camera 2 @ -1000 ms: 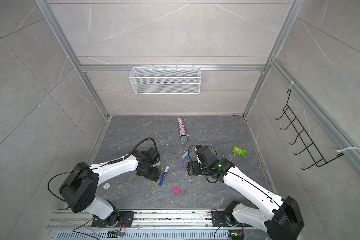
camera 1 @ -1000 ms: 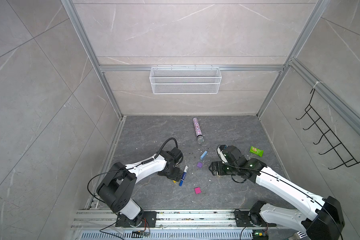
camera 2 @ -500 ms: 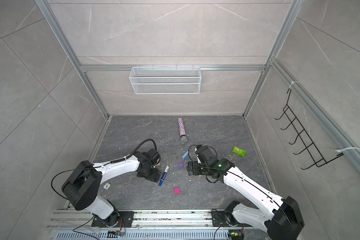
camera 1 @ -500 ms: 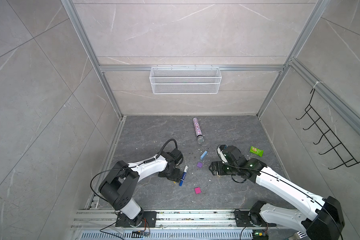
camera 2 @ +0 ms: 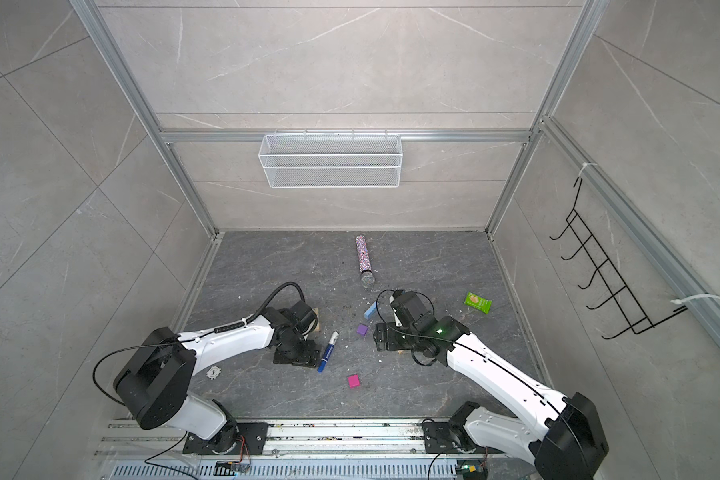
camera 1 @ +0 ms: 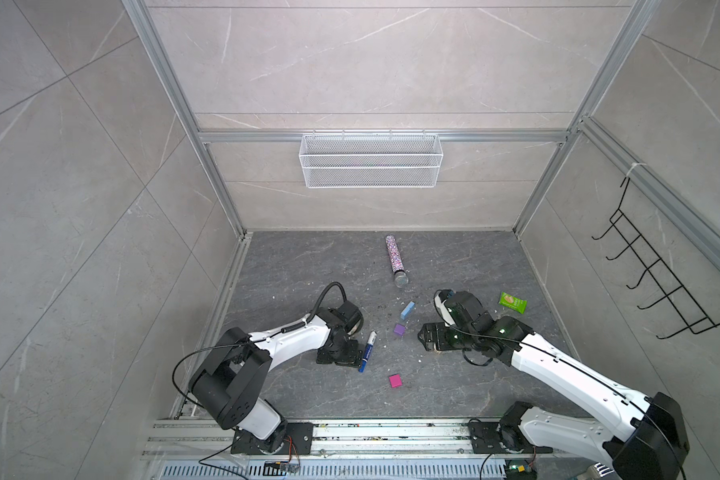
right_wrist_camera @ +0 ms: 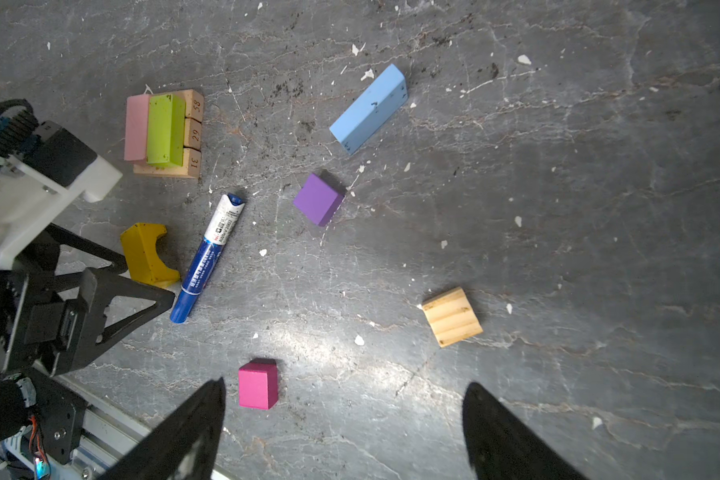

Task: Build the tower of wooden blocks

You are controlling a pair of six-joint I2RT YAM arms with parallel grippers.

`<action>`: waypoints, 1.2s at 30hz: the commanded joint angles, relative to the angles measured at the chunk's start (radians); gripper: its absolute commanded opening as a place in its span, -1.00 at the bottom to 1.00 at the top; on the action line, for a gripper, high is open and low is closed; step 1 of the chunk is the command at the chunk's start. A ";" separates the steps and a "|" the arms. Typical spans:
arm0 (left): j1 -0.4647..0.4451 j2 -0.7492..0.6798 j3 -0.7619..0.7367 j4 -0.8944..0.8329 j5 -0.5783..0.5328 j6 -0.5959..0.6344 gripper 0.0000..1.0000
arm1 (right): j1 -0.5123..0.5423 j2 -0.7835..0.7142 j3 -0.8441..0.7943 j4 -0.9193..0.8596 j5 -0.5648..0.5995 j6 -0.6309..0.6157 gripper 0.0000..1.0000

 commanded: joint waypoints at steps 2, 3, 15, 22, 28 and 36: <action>0.004 -0.076 -0.011 0.016 0.055 -0.066 0.74 | -0.003 -0.005 0.020 -0.018 0.010 -0.015 0.74; 0.004 -0.087 -0.015 0.021 0.060 -0.076 0.74 | -0.002 -0.005 0.020 -0.018 0.011 -0.016 0.74; 0.003 -0.113 -0.089 0.149 0.137 -0.204 0.64 | -0.003 -0.010 0.013 -0.016 0.009 -0.013 0.74; -0.006 -0.116 -0.137 0.265 0.184 -0.265 0.63 | -0.003 -0.005 0.010 -0.009 0.005 -0.011 0.74; -0.006 -0.122 -0.155 0.331 0.177 -0.293 0.62 | -0.002 -0.005 0.009 -0.011 0.005 -0.009 0.74; -0.014 -0.117 -0.156 0.381 0.176 -0.325 0.61 | -0.002 -0.005 0.006 -0.007 0.005 -0.008 0.73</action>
